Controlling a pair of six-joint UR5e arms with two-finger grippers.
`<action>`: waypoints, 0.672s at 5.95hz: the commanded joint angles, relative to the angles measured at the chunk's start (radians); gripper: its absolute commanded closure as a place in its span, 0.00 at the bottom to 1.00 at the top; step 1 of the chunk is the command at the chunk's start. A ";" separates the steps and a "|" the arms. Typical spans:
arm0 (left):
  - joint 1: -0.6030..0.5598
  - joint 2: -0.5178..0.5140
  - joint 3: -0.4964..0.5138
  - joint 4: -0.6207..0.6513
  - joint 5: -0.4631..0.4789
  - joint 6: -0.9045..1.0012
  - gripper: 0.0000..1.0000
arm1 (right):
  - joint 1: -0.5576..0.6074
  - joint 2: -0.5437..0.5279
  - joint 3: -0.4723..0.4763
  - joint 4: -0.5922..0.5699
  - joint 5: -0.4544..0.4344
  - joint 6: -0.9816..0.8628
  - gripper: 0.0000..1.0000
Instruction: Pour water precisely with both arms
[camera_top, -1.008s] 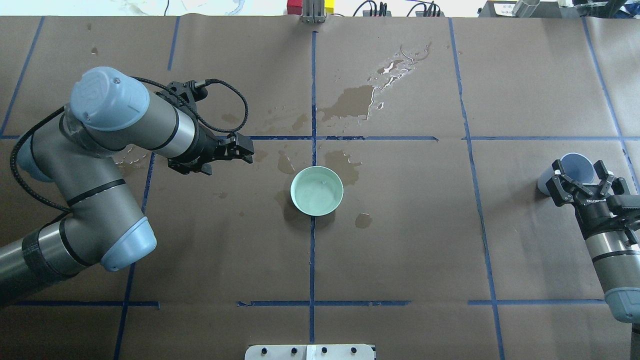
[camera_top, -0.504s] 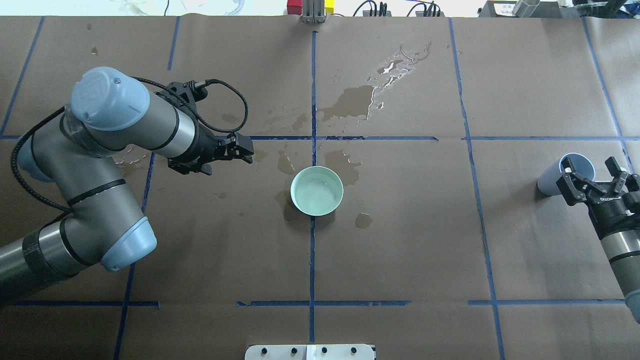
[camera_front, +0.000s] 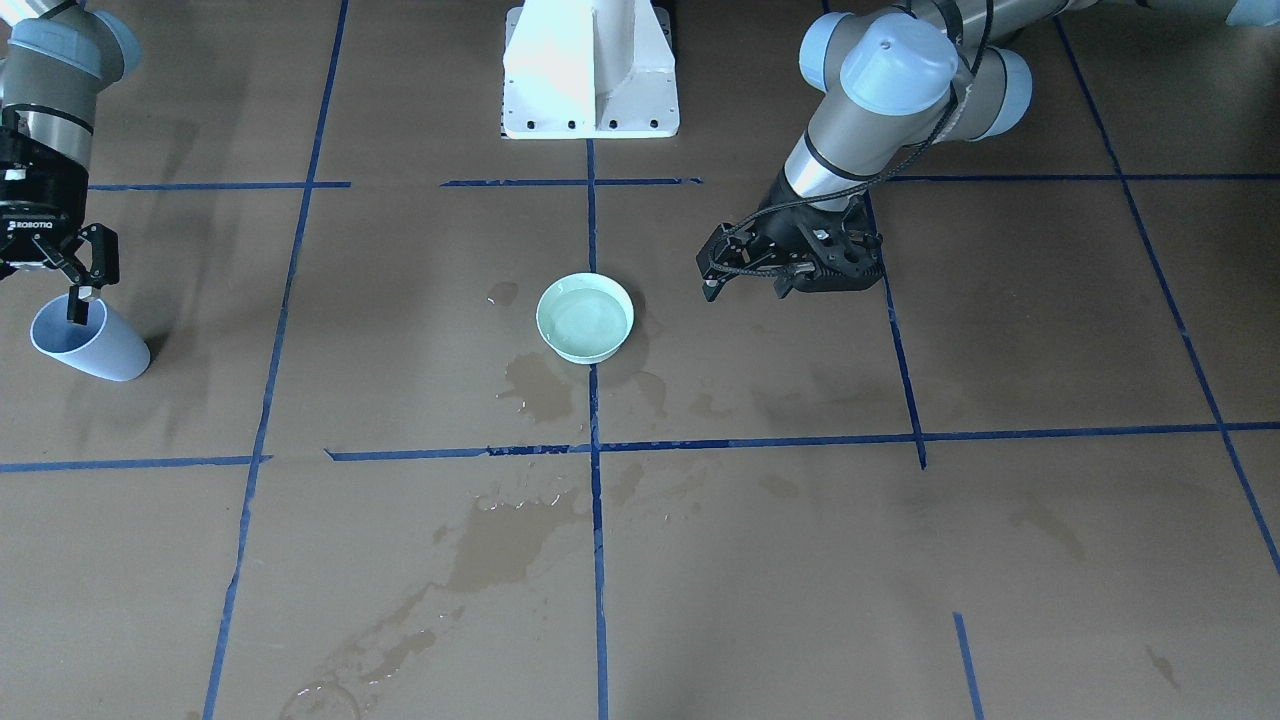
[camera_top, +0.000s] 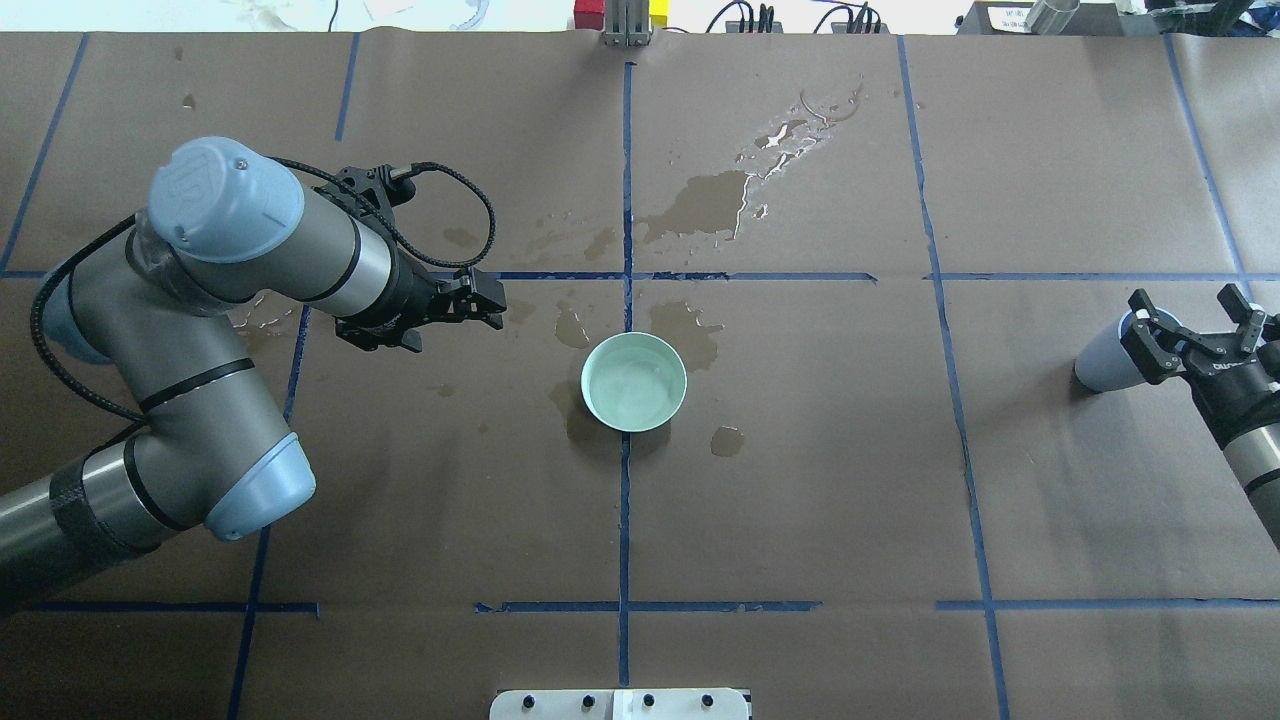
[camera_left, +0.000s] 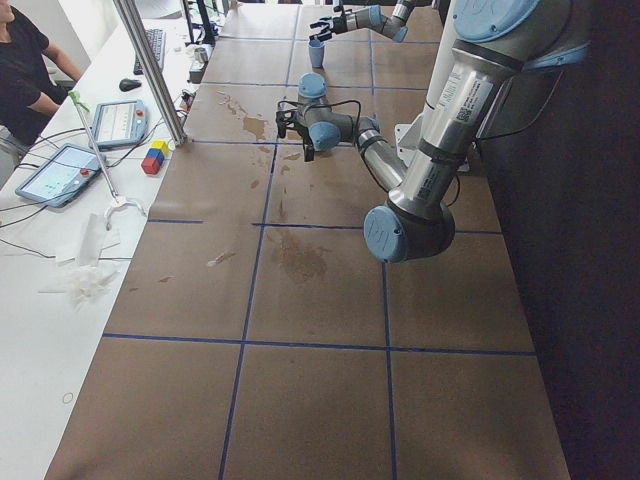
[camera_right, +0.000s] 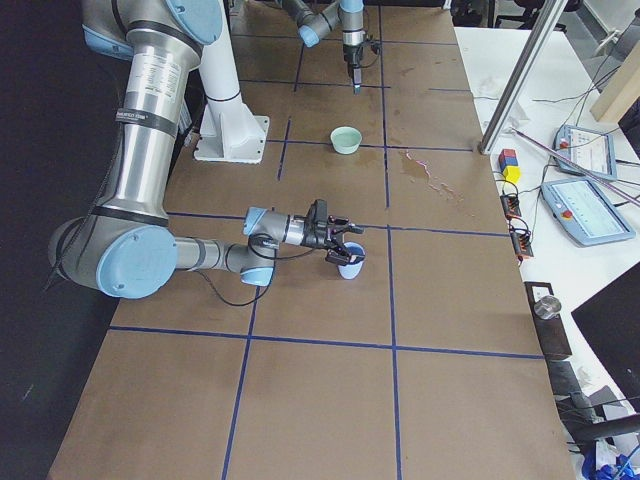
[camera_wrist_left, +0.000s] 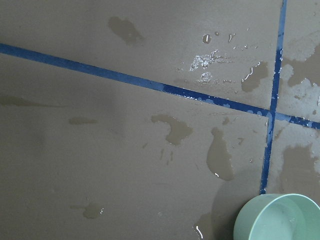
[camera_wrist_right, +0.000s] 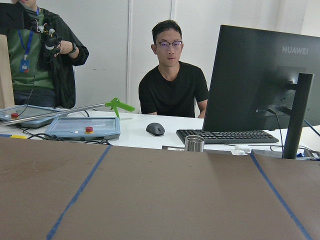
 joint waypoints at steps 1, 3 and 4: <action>0.001 0.000 0.005 0.002 -0.002 0.000 0.00 | 0.123 0.003 0.036 -0.006 0.206 -0.036 0.00; 0.010 -0.012 0.005 0.005 -0.003 -0.003 0.00 | 0.415 0.017 0.037 -0.049 0.652 -0.041 0.00; 0.036 -0.015 0.006 0.005 -0.005 -0.003 0.00 | 0.546 0.055 0.036 -0.103 0.837 -0.090 0.00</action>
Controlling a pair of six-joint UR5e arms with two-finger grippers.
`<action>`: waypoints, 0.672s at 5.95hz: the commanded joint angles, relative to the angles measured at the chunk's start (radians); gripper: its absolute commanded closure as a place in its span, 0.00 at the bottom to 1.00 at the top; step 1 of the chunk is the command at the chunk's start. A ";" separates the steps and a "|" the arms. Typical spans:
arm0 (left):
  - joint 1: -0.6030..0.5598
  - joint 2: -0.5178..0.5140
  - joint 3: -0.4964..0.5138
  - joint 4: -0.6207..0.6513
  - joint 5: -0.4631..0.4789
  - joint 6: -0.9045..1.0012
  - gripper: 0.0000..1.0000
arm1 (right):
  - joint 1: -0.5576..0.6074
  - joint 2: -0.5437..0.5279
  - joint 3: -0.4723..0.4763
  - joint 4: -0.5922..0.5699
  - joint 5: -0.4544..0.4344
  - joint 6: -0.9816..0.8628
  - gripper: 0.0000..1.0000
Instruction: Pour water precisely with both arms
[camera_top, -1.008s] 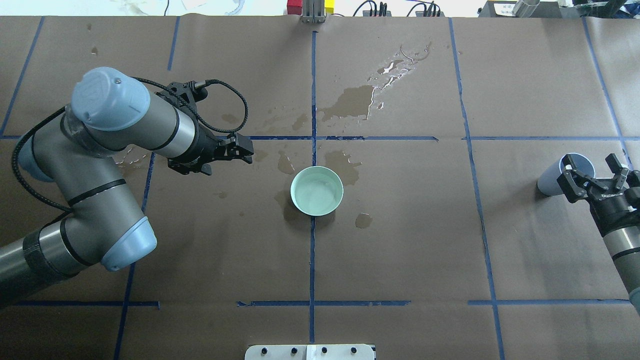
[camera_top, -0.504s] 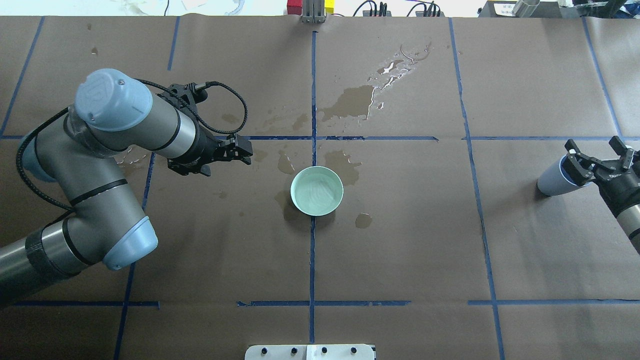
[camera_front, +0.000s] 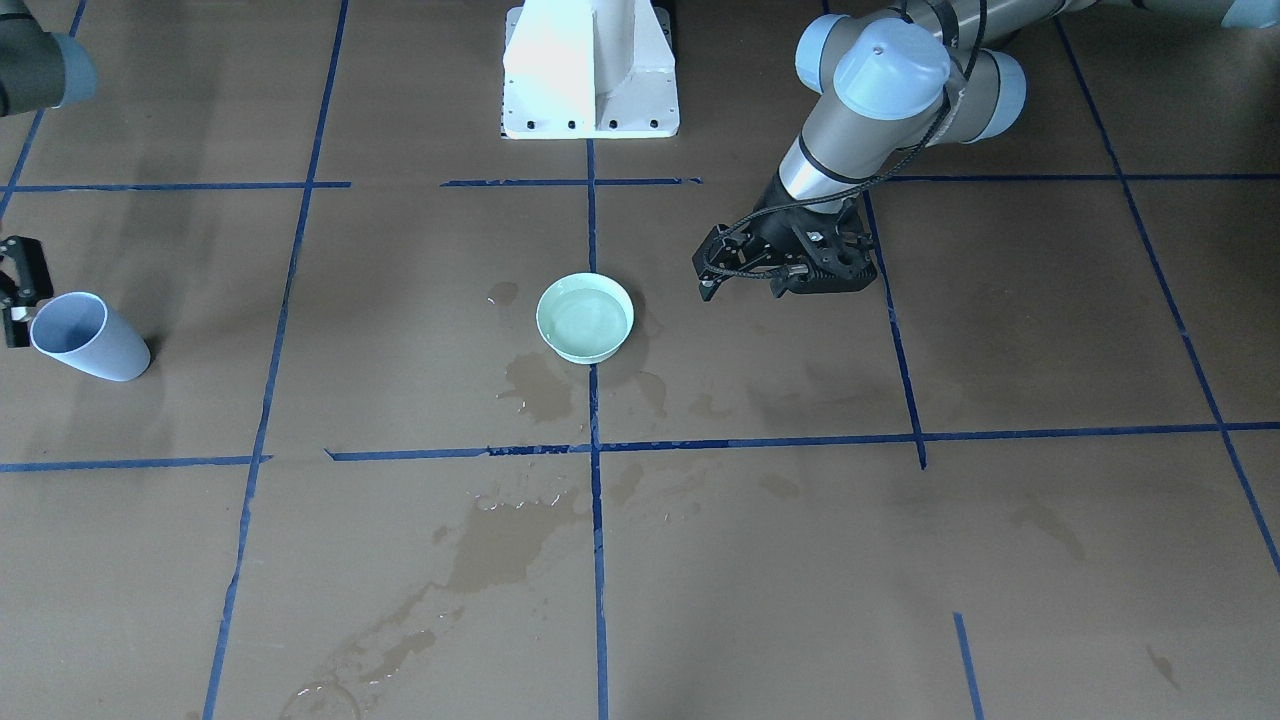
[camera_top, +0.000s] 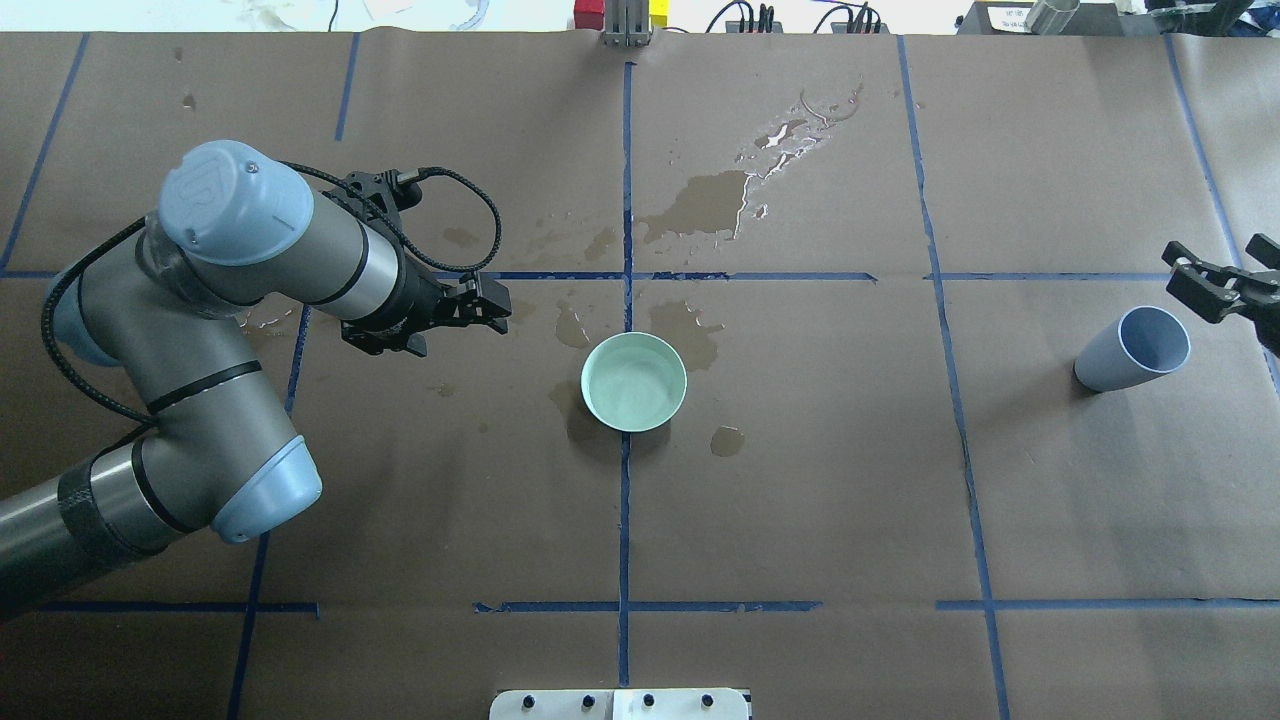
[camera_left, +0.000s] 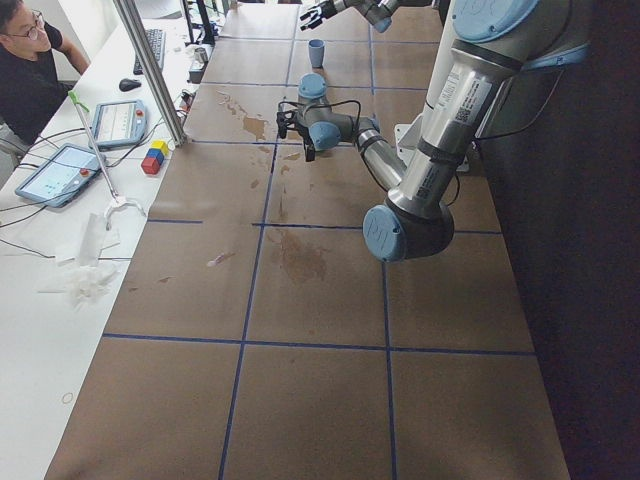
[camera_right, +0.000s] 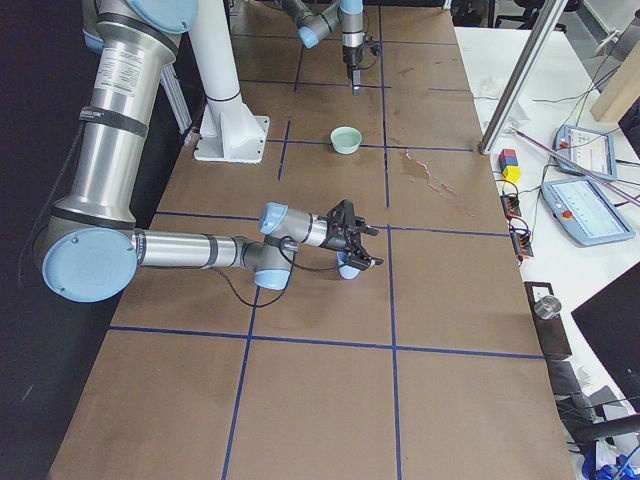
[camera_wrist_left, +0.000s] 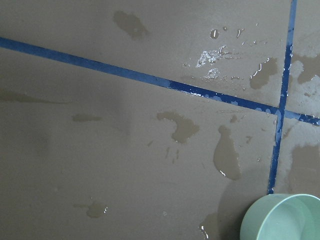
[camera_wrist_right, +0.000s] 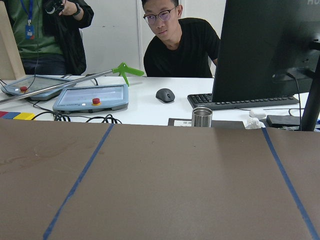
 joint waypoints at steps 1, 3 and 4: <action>0.045 -0.008 0.009 -0.001 0.000 -0.030 0.00 | 0.253 0.043 0.000 -0.111 0.361 -0.118 0.00; 0.085 -0.033 0.015 0.001 0.005 -0.080 0.00 | 0.478 0.121 0.000 -0.340 0.748 -0.307 0.00; 0.089 -0.058 0.022 0.001 0.017 -0.085 0.00 | 0.533 0.116 0.001 -0.424 0.824 -0.395 0.00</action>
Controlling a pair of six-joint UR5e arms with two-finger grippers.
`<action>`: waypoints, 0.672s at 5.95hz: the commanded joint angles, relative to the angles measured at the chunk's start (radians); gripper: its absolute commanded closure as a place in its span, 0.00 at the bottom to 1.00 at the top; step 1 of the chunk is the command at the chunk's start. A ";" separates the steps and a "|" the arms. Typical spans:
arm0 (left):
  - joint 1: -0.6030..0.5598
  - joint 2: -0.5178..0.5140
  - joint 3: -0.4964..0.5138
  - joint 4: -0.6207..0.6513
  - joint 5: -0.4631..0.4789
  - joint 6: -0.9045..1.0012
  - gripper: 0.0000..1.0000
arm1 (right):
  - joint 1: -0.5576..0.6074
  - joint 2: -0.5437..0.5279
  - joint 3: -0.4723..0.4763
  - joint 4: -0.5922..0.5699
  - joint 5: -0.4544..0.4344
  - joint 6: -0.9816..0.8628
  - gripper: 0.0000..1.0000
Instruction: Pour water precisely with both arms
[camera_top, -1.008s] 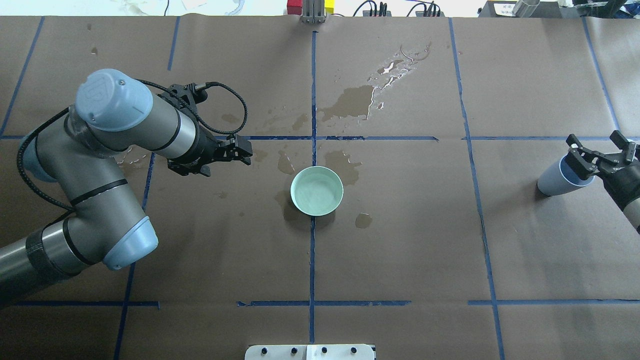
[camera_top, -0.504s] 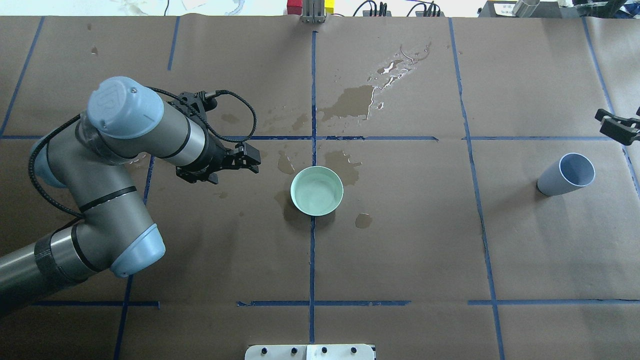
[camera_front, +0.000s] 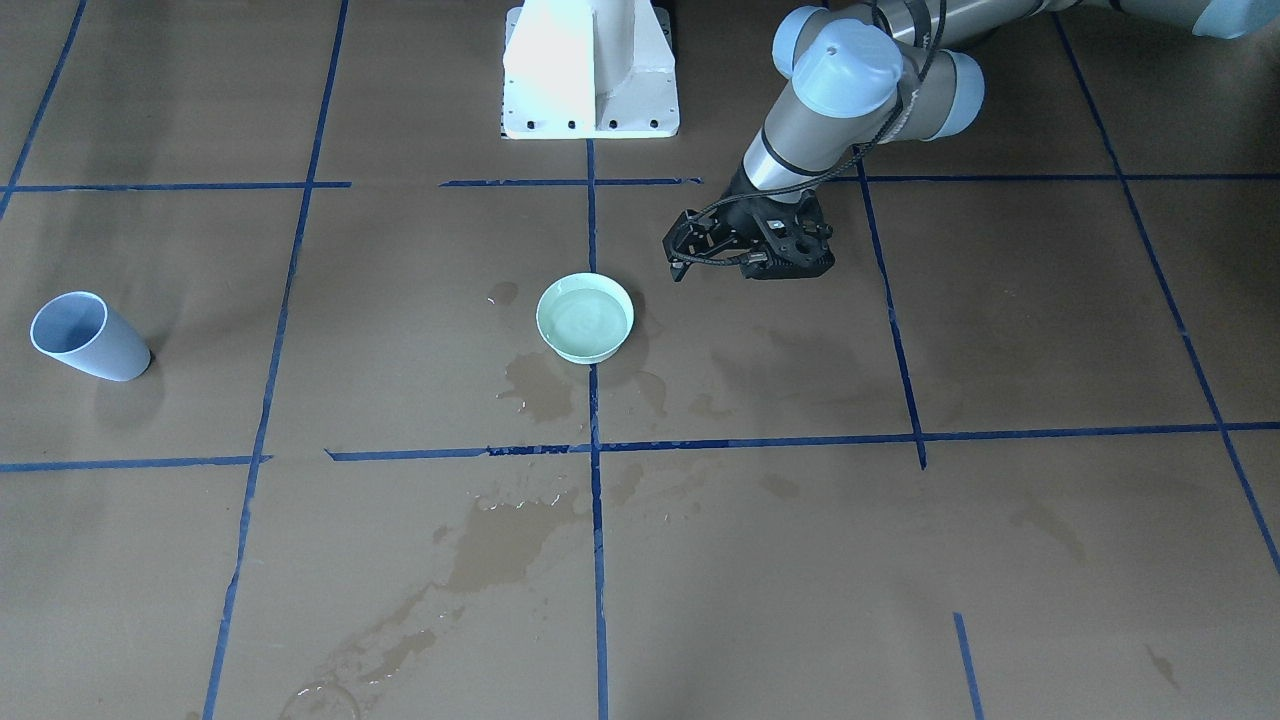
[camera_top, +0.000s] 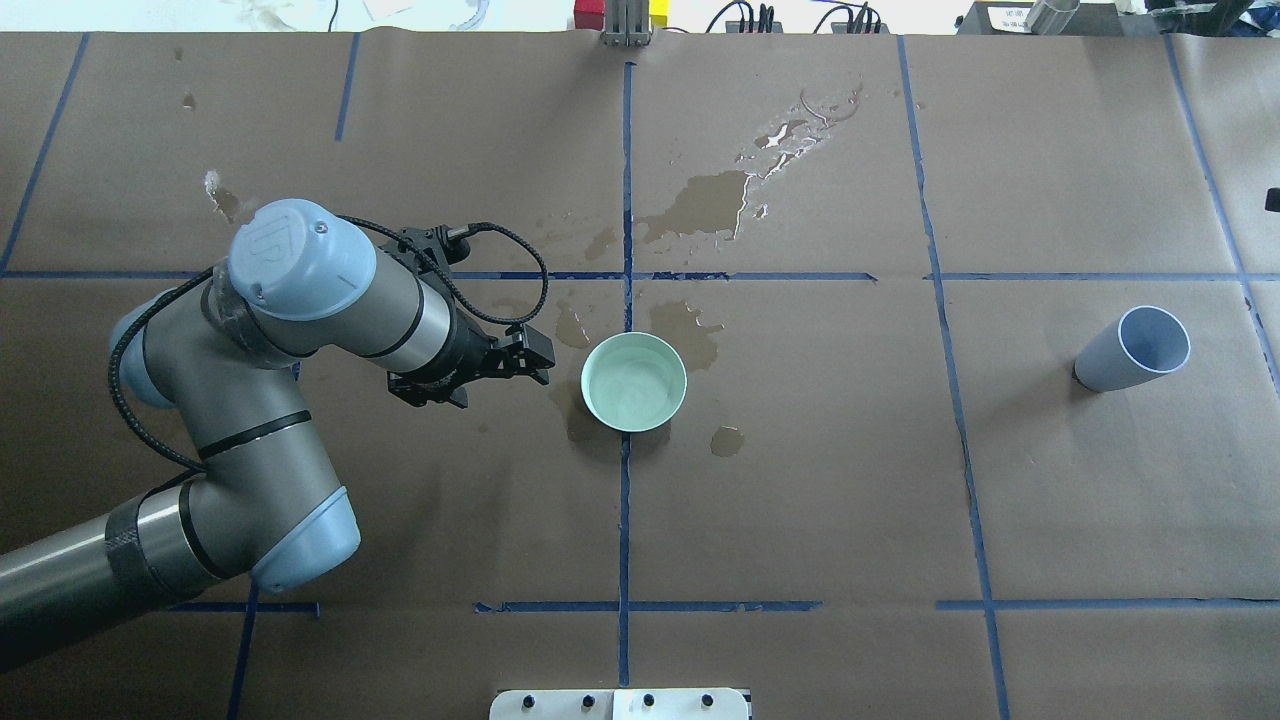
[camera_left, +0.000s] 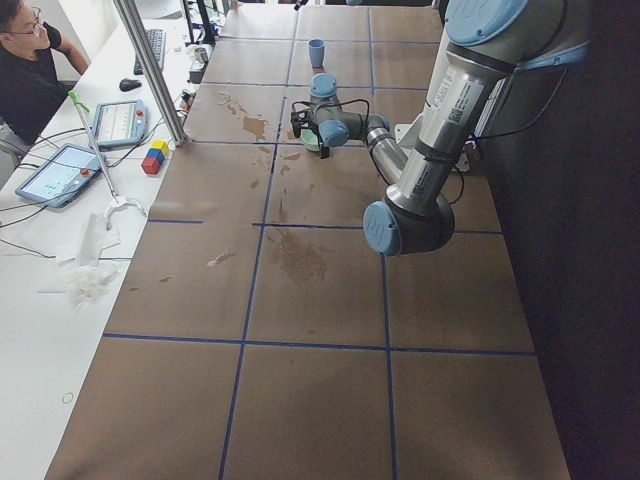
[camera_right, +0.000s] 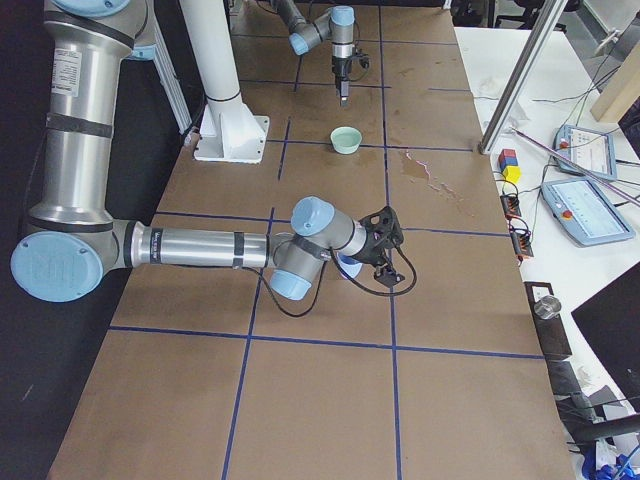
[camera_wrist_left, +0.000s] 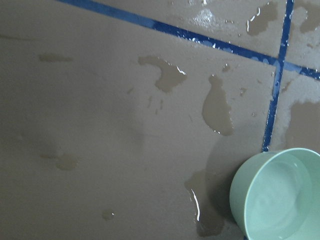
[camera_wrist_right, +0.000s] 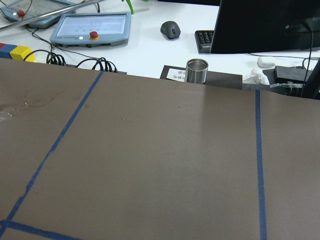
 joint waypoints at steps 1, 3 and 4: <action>0.019 -0.025 0.028 -0.001 0.042 -0.010 0.00 | 0.096 0.011 0.004 -0.199 0.173 -0.145 0.00; 0.028 -0.035 0.031 0.000 0.045 -0.012 0.00 | 0.173 -0.033 -0.011 -0.332 0.366 -0.389 0.00; 0.036 -0.031 0.036 0.000 0.054 -0.013 0.00 | 0.206 -0.033 -0.006 -0.445 0.468 -0.423 0.00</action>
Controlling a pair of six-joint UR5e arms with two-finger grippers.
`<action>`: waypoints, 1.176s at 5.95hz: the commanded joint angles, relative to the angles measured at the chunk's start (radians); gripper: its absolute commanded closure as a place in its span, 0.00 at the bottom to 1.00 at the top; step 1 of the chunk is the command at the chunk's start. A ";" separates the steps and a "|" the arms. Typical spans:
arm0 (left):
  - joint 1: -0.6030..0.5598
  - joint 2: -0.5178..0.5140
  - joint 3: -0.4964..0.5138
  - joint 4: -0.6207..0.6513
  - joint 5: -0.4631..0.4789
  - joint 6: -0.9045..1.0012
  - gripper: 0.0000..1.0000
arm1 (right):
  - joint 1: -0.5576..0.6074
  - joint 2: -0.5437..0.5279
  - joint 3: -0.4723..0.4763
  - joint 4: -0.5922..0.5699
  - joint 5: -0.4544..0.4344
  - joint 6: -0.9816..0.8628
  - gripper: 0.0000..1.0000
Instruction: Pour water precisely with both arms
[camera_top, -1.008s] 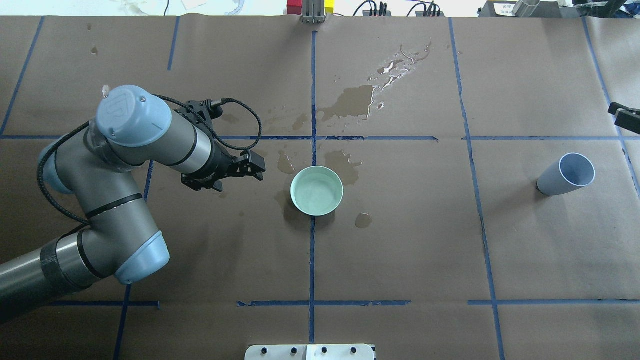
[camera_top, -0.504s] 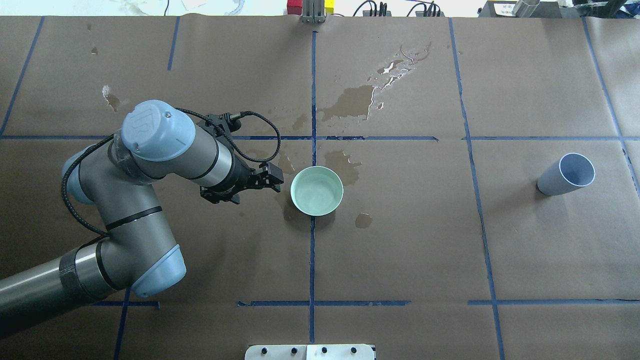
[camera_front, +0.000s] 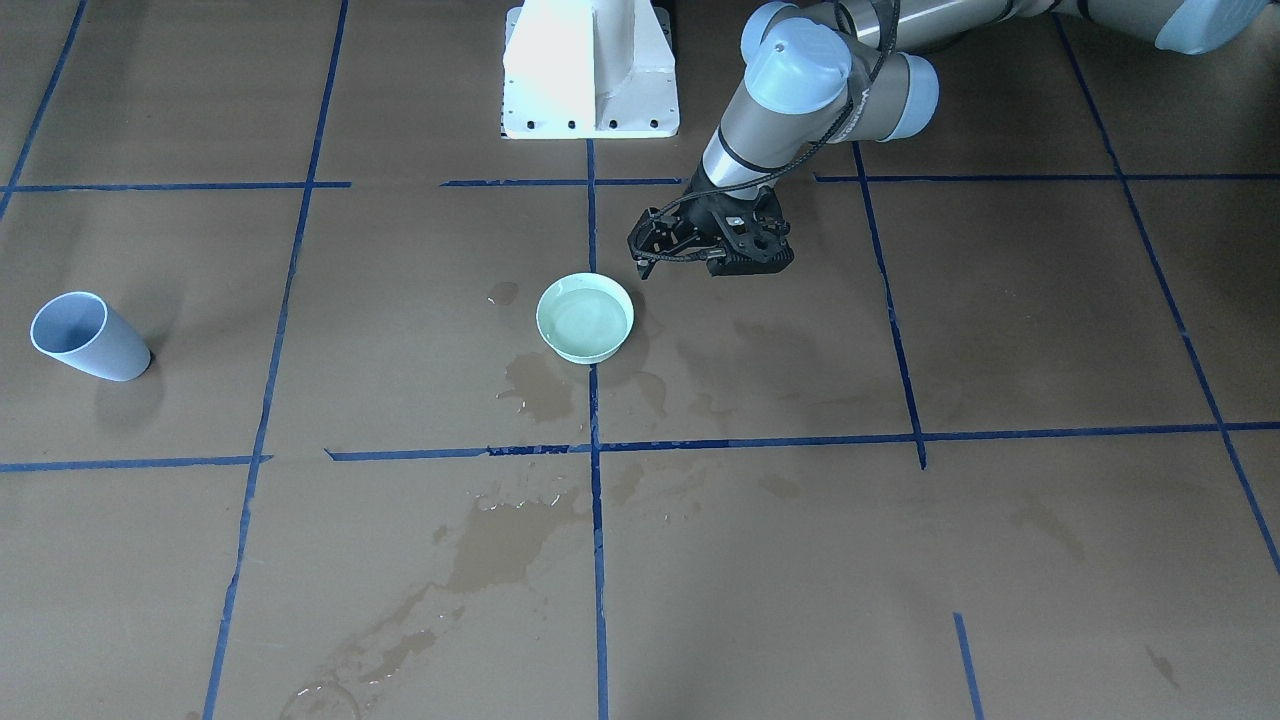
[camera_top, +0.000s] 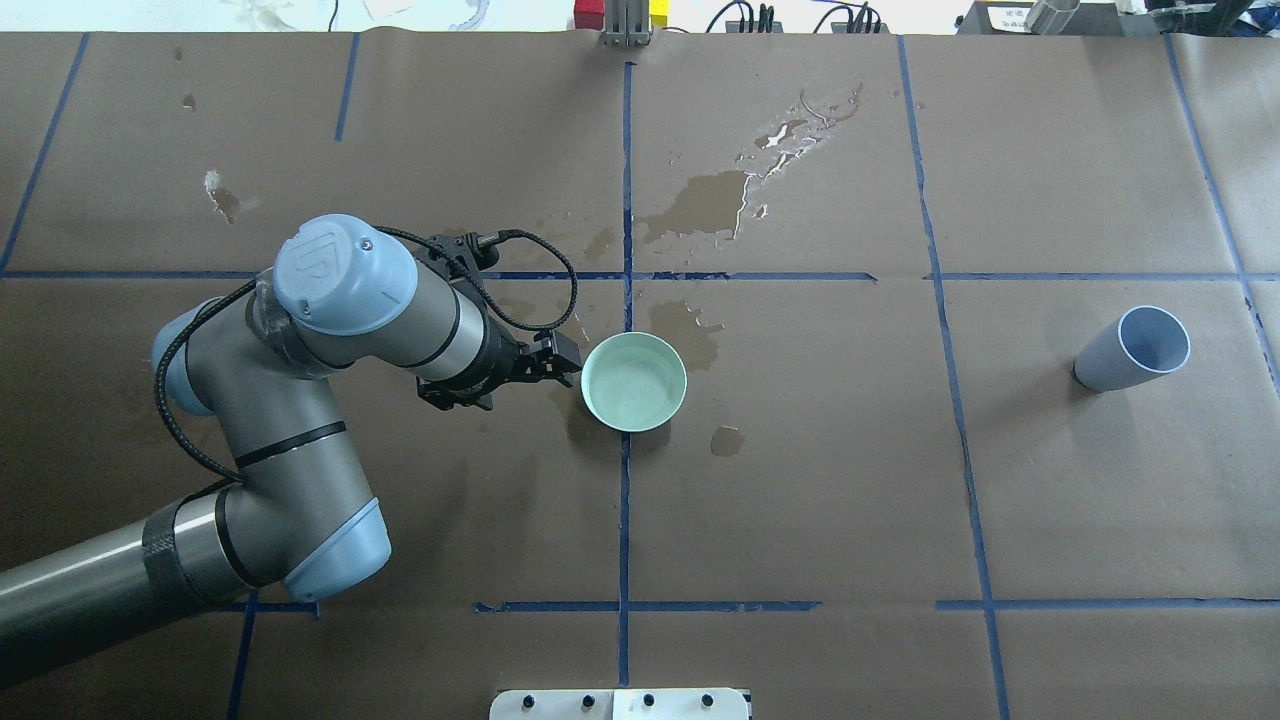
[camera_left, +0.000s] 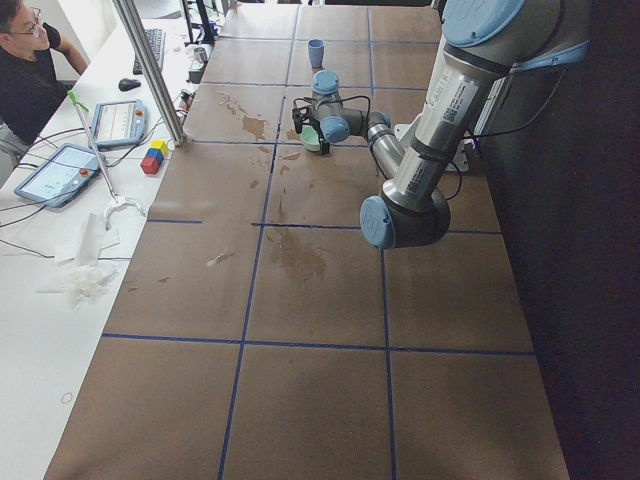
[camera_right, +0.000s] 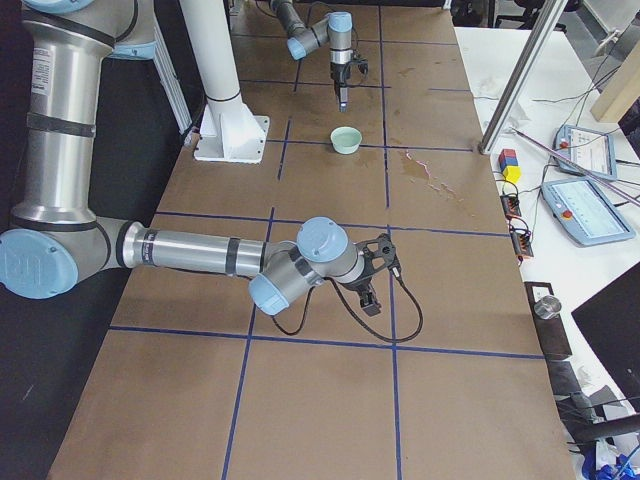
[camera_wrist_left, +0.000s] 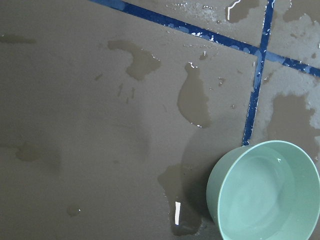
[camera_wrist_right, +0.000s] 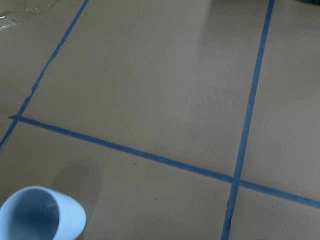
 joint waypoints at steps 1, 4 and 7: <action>0.065 -0.013 0.010 0.000 0.089 -0.001 0.00 | 0.040 0.003 0.028 -0.270 0.192 -0.065 0.00; 0.085 -0.038 0.048 0.005 0.132 -0.001 0.01 | 0.009 0.012 0.101 -0.439 0.055 -0.060 0.00; 0.087 -0.117 0.137 0.009 0.133 -0.003 0.07 | 0.014 0.003 0.110 -0.437 -0.038 -0.065 0.00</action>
